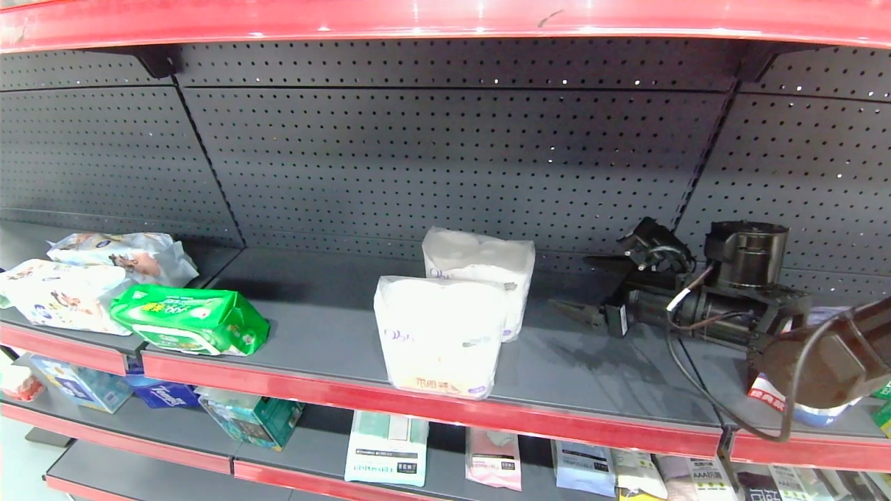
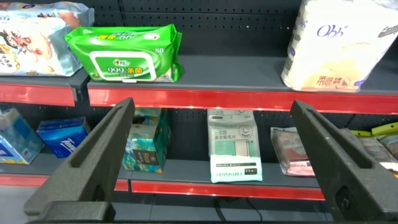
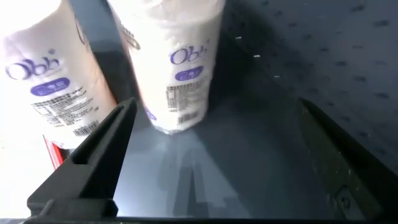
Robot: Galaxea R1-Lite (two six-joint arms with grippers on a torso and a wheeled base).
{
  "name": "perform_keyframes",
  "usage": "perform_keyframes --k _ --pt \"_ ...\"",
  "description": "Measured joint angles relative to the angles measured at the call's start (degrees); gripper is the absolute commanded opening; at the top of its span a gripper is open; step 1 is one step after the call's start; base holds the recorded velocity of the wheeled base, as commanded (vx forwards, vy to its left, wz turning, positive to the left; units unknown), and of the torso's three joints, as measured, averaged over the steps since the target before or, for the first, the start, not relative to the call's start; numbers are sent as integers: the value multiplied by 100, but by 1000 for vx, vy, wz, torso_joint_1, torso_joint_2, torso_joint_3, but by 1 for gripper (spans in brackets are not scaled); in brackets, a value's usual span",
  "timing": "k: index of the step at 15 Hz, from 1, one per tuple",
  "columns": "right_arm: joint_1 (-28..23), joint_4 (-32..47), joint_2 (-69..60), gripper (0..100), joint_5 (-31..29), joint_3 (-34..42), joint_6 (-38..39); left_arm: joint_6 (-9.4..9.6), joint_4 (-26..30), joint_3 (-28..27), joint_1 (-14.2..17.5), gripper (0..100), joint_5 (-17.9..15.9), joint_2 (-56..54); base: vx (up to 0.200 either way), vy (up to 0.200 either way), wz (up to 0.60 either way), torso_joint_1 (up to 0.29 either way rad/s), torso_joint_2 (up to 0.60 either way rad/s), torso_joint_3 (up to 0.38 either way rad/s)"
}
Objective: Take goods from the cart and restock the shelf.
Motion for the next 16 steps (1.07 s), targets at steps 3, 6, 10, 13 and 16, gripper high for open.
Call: perform_keyframes --k 3,6,10,13,16 --pt "-13 2 -532 100 -691 402 35 2 0 0 5 100 2 0 0 0 0 0 0 0" --pt "0 2 -1119 100 -1211 734 154 2 0 -2 5 100 0 0 0 0 0 0 0 0" --pt "-13 2 -2013 100 -2108 1164 466 0 2 0 5 100 0 0 0 0 0 0 0 0" --pt "-46 0 -2693 100 -2726 1530 796 2 0 0 2 100 2 0 0 0 0 0 0 0" --pt "-221 0 -3469 100 -2775 2230 864 0 2 0 5 100 0 0 0 0 0 0 0 0"
